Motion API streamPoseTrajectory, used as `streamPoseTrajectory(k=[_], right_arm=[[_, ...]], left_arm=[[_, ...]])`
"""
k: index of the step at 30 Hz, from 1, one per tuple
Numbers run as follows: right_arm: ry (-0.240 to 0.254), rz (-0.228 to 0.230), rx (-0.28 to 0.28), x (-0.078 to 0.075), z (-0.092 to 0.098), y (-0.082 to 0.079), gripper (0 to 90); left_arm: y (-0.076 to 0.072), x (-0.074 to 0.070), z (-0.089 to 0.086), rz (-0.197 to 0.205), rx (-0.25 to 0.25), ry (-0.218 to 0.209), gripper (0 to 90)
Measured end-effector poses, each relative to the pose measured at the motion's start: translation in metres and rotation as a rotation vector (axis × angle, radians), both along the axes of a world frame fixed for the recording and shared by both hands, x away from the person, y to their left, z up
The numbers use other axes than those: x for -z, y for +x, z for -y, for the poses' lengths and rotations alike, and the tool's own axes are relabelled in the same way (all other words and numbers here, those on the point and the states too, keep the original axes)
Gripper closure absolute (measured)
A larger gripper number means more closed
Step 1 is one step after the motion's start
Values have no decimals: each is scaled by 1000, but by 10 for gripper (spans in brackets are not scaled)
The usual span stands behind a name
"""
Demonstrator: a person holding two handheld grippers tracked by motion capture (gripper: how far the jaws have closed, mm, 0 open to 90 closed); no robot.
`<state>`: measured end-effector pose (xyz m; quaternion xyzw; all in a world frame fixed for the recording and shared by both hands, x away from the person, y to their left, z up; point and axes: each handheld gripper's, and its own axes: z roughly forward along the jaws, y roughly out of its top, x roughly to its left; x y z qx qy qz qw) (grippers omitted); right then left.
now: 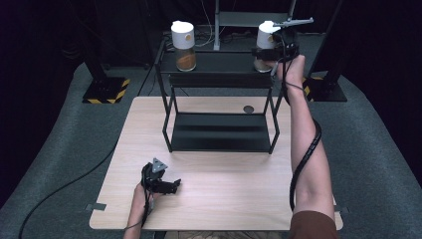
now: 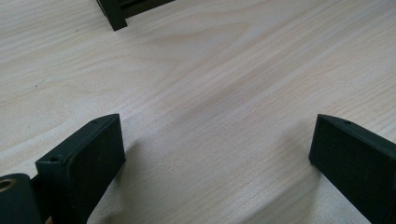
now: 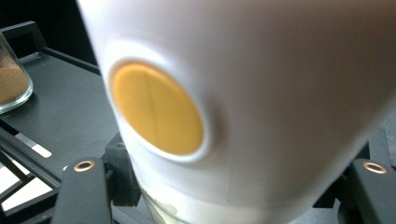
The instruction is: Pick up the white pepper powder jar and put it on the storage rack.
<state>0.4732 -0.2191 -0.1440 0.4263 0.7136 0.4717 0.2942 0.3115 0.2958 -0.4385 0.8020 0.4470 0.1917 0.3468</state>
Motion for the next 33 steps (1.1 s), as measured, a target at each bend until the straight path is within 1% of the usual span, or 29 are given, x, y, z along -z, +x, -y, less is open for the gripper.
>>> streamPoseTrajectory(k=[4,10,17,28,33], right_arm=[[-1,-8,0,-2,0,1,305],[-5,-4,0,-1,0,0,305],[-16,-18,-6,-5,0,2,304],[-19,-20,-6,-6,0,2,303],[-31,-21,-4,-7,-1,2,293]], left_arm=[[0,0,0,0,0,0,27],[0,0,0,-1,0,-1,28],[0,0,0,-1,0,-1,28],[0,0,0,-2,0,-2,28],[0,0,0,-1,0,-1,28]])
